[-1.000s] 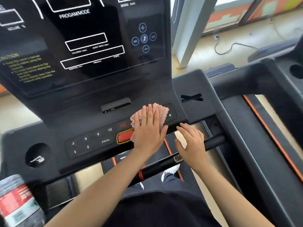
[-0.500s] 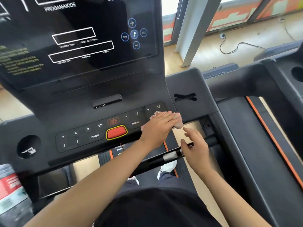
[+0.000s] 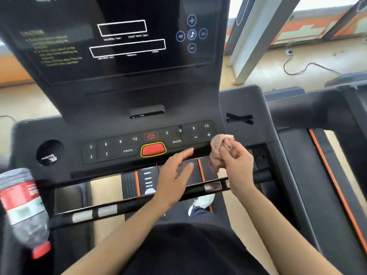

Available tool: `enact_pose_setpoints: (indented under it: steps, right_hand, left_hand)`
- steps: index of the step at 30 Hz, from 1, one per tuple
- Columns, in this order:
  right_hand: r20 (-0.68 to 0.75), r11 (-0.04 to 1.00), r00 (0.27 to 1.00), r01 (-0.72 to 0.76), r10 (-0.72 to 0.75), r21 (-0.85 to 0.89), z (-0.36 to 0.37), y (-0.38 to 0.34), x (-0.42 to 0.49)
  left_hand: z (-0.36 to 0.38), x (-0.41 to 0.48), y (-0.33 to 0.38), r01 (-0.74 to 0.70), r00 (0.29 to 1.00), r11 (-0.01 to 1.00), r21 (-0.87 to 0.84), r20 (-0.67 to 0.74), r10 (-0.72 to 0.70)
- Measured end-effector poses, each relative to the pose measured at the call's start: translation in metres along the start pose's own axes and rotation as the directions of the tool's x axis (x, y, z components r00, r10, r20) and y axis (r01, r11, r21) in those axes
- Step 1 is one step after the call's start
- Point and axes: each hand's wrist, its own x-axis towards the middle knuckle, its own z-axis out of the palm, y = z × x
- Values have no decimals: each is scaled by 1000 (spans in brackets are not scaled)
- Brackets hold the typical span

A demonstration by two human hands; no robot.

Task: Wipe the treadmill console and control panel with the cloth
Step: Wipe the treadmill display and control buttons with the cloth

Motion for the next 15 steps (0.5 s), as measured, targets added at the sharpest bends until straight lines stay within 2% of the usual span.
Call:
enact_pose_setpoints:
  steps: [2,4,6,8,10,13,15]
  right_hand:
    - [-53,948,983,155,-177,-279,4,-8,15]
    - [2,741,935,282,-354,-609,10,-8,29]
    - [123,526,877,384,-464,-759,20,0,43]
    - [196,376,829,431,-523,-821,33,8,50]
    - [227,269,783,447,-580,-853,49,15,50]
    - [256,204,736,472,-627,-858,81,24,36]
    - [309,194,732,515,-607,-835,109,29,21]
  left_hand:
    - [-27,-12,-19,-11,996,995,99,-85,19]
    - [-55,-22,-37,-19,981,966,257,-180,67]
    - [-80,-29,-50,-18,958,906,423,-251,136]
    - [-100,-36,-65,-18,939,841,540,-280,200]
    - [-114,-43,-78,-31,932,812,583,-278,235]
    - [-125,-52,-92,-109,942,799,592,-196,274]
    - [-132,-55,-97,-140,950,817,560,-155,270]
